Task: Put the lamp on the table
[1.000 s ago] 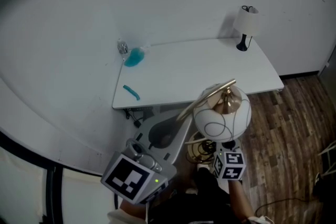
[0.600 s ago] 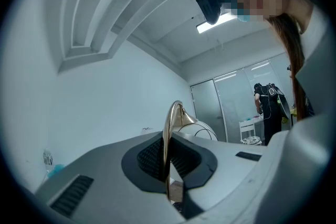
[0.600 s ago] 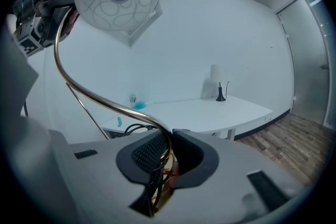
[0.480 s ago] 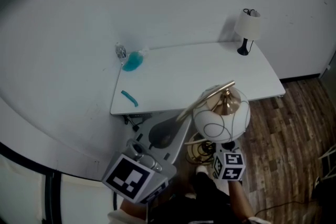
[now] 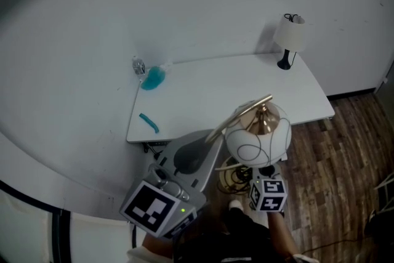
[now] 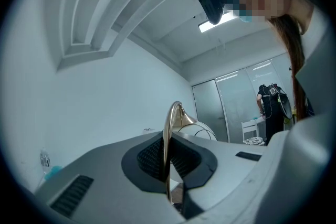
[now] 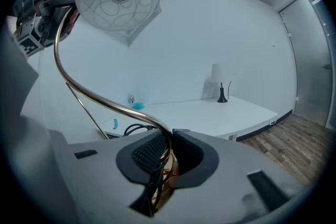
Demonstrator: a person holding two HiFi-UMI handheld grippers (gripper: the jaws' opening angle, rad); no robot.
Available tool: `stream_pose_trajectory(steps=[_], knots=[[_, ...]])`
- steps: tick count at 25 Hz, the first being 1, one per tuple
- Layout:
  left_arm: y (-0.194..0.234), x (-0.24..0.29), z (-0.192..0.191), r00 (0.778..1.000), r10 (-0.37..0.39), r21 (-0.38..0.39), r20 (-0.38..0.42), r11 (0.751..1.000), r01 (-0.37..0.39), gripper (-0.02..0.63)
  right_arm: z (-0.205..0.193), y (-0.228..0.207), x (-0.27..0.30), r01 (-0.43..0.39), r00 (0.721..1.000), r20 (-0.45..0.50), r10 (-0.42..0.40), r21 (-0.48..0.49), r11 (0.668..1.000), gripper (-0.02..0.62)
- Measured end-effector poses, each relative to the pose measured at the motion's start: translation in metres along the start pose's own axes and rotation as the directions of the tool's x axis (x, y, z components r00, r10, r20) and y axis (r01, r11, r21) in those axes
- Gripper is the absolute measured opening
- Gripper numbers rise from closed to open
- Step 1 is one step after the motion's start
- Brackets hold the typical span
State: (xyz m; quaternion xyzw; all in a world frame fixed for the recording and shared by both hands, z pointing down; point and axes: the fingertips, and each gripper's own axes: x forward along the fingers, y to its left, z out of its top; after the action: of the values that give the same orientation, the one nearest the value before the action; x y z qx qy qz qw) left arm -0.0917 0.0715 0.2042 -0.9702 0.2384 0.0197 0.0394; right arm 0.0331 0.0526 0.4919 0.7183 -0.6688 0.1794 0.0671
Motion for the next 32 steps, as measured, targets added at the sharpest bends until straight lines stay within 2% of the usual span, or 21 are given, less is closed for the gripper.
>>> stream_pose_trajectory(steps=[32], knots=[[0.053,0.098,-0.007,0.999,0.041,0.006,-0.016,0.999,-0.041,0.006,0.04,-0.046,0.091,-0.036,0.999,-0.015,0.036,0.011,0.999,0.049]])
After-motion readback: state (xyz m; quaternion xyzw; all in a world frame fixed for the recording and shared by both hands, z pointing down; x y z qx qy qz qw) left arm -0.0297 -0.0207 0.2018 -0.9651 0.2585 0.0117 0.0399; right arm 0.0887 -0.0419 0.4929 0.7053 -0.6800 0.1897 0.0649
